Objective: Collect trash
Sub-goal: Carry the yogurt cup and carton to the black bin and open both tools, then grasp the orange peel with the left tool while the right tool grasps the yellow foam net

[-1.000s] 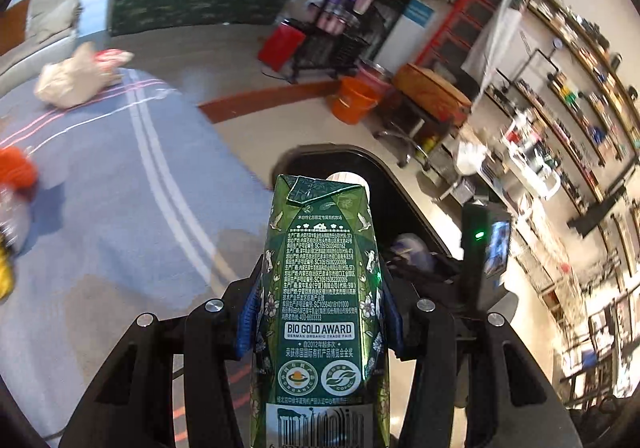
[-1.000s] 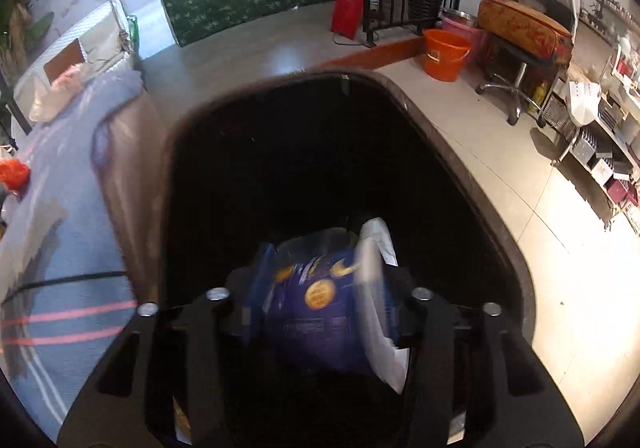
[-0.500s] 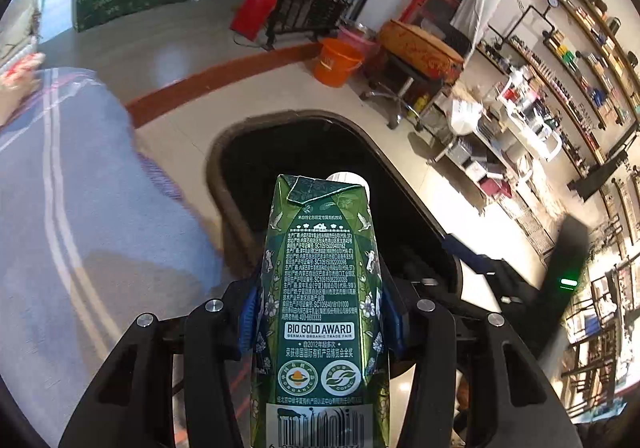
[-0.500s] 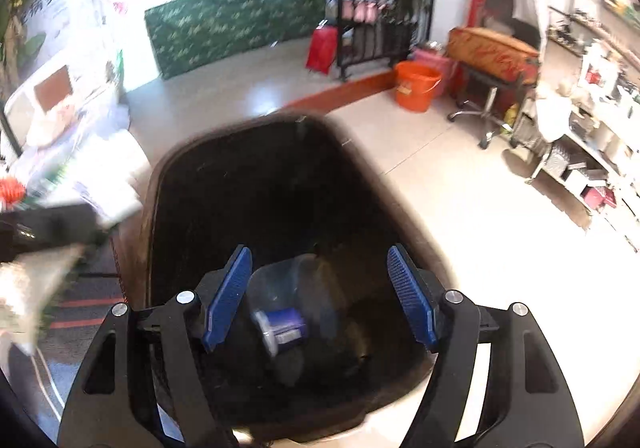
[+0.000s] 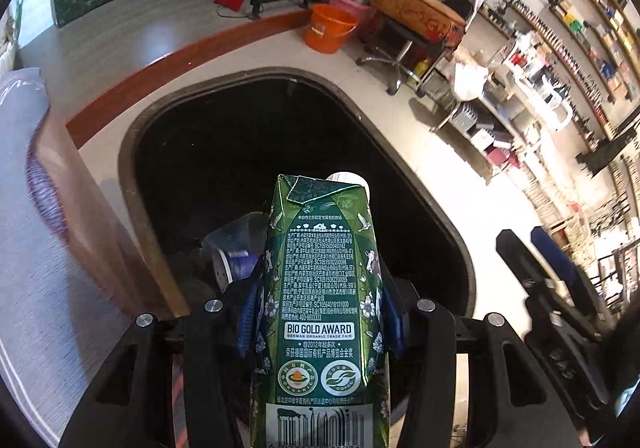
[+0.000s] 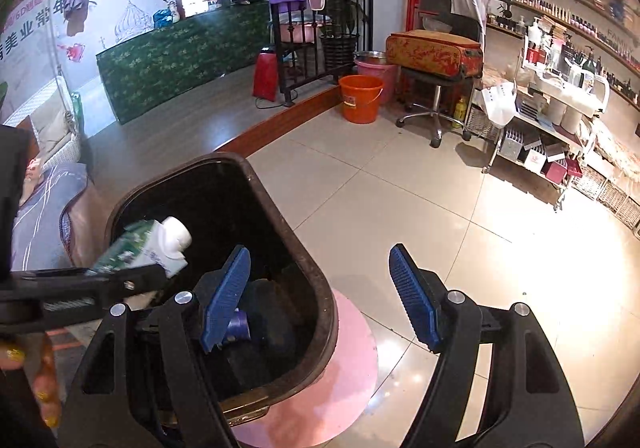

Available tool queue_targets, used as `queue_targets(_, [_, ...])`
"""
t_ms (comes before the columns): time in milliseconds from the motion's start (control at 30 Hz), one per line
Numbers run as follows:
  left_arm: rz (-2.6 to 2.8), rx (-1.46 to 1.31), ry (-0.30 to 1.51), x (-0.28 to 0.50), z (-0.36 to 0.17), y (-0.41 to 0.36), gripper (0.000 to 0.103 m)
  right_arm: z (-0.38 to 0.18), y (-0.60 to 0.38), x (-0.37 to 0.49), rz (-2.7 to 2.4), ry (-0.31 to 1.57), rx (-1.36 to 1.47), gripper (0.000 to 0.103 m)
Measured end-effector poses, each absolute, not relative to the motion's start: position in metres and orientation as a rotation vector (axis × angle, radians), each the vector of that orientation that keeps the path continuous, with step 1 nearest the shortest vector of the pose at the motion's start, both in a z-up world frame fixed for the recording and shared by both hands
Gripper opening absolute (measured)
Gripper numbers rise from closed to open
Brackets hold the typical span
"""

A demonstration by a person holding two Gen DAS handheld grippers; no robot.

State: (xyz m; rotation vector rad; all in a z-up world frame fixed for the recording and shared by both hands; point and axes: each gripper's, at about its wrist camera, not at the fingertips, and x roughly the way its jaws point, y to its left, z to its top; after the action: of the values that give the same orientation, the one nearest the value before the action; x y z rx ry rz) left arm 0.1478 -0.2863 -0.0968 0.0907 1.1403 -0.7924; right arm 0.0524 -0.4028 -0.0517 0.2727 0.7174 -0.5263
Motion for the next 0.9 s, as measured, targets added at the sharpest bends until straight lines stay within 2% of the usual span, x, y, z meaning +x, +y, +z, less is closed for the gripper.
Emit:
queue_targets(33, [-0.787,0.109,1.141,0.147,-0.099,-0.29,0.05,-0.051,-0.403,0.053,-0.526,0.716,0.274,0.072])
queue_targets(100, [-0.782,0.131,1.142,0.147,-0.101,-0.294,0.063,-0.05,-0.404,0.052,-0.531,0.713,0.276,0.072])
queue_targets(200, [-0.785,0.137,1.159,0.146,-0.102,-0.296,0.073,-0.049,-0.407,0.051,-0.545,0.711,0.28,0.072])
queue_targets(267, [-0.787,0.128,1.163,0.146,-0.102,-0.293,0.076,-0.047,-0.408,0.05,-0.562,0.703,0.27,0.08])
queue_targets(433, [-0.788,0.075,1.151,0.141,-0.092,-0.278,0.081,-0.039,-0.412,0.047,-0.596,0.681,0.253,0.081])
queue_targets(667, [-0.73,0.063,1.034,0.123,-0.063,-0.238,0.09,-0.042,-0.398,0.057,-0.553,0.694,0.294,0.09])
queue_targets(900, [-0.595,0.01,0.96,0.114,-0.041,-0.177,0.091,-0.043,-0.353,0.081,-0.416,0.733,0.27,0.09])
